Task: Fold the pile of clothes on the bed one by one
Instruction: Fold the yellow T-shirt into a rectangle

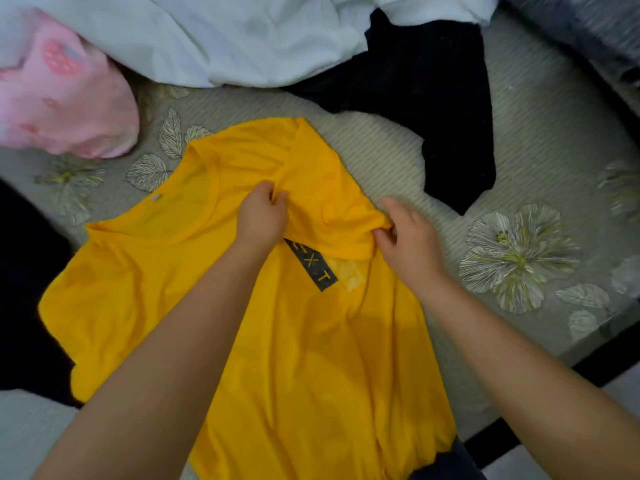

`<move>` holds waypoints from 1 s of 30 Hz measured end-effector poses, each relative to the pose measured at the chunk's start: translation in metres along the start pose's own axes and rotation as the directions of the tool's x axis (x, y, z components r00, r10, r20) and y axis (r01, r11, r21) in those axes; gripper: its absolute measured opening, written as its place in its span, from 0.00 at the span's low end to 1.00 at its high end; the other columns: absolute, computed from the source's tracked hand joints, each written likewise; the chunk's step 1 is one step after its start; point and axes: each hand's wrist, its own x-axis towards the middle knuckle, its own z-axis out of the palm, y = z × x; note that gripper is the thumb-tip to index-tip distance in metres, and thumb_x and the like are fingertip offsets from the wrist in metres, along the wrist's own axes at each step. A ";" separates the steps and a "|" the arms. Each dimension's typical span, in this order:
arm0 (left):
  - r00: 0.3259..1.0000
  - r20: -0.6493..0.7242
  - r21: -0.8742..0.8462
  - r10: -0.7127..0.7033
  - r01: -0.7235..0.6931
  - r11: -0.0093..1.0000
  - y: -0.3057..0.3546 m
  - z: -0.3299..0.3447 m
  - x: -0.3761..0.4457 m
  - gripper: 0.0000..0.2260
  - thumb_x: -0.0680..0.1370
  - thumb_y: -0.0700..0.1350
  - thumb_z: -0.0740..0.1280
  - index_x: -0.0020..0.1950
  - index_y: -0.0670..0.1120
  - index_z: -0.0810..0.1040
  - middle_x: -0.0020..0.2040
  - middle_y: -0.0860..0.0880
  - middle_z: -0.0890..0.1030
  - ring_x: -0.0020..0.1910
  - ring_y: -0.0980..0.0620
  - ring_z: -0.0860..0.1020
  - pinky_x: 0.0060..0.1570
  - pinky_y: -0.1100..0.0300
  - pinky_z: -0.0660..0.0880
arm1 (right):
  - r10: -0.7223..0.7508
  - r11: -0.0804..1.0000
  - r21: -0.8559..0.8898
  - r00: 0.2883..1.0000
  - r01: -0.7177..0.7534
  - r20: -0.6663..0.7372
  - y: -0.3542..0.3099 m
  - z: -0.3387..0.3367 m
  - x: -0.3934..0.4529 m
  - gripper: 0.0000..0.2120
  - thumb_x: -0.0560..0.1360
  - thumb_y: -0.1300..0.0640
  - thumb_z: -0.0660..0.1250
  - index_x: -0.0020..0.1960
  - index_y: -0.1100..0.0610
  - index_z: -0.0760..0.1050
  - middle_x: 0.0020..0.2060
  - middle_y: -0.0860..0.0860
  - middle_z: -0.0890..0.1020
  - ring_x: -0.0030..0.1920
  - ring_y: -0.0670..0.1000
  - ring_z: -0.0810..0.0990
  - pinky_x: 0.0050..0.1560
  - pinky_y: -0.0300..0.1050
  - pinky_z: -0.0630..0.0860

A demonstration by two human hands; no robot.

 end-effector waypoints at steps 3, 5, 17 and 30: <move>0.999 -0.010 -0.011 -0.053 0.053 0.999 -0.008 -0.006 0.006 0.11 0.79 0.41 0.59 0.55 0.35 0.73 0.55 0.33 0.75 0.54 0.37 0.74 0.49 0.52 0.68 | -0.188 0.981 0.022 0.975 0.192 -0.116 0.003 -0.004 0.008 0.11 0.67 0.71 0.64 0.48 0.68 0.80 0.38 0.65 0.80 0.40 0.63 0.80 0.41 0.52 0.76; 0.998 0.038 0.055 -0.044 0.042 0.998 -0.013 -0.008 0.010 0.13 0.79 0.42 0.61 0.59 0.35 0.73 0.57 0.35 0.76 0.55 0.39 0.74 0.50 0.53 0.70 | -0.317 0.948 -0.100 0.932 0.304 -0.177 0.009 -0.008 0.009 0.10 0.68 0.68 0.62 0.45 0.66 0.81 0.32 0.63 0.77 0.31 0.60 0.78 0.33 0.51 0.76; 0.945 -0.196 0.226 0.263 -0.218 0.949 -0.055 -0.007 -0.049 0.18 0.74 0.40 0.67 0.61 0.33 0.72 0.59 0.31 0.72 0.59 0.34 0.71 0.56 0.46 0.68 | -0.626 0.718 -0.398 0.779 0.571 -0.010 0.006 0.001 -0.022 0.16 0.65 0.67 0.68 0.52 0.58 0.79 0.49 0.62 0.81 0.55 0.59 0.70 0.53 0.52 0.70; 0.848 -0.530 0.175 -0.010 0.122 0.977 -0.190 -0.072 -0.139 0.17 0.75 0.38 0.62 0.61 0.30 0.70 0.62 0.28 0.68 0.63 0.30 0.66 0.63 0.43 0.63 | -0.270 0.748 -0.530 0.913 0.399 0.306 -0.025 0.015 -0.038 0.10 0.72 0.56 0.65 0.45 0.62 0.79 0.48 0.60 0.78 0.52 0.61 0.74 0.51 0.52 0.63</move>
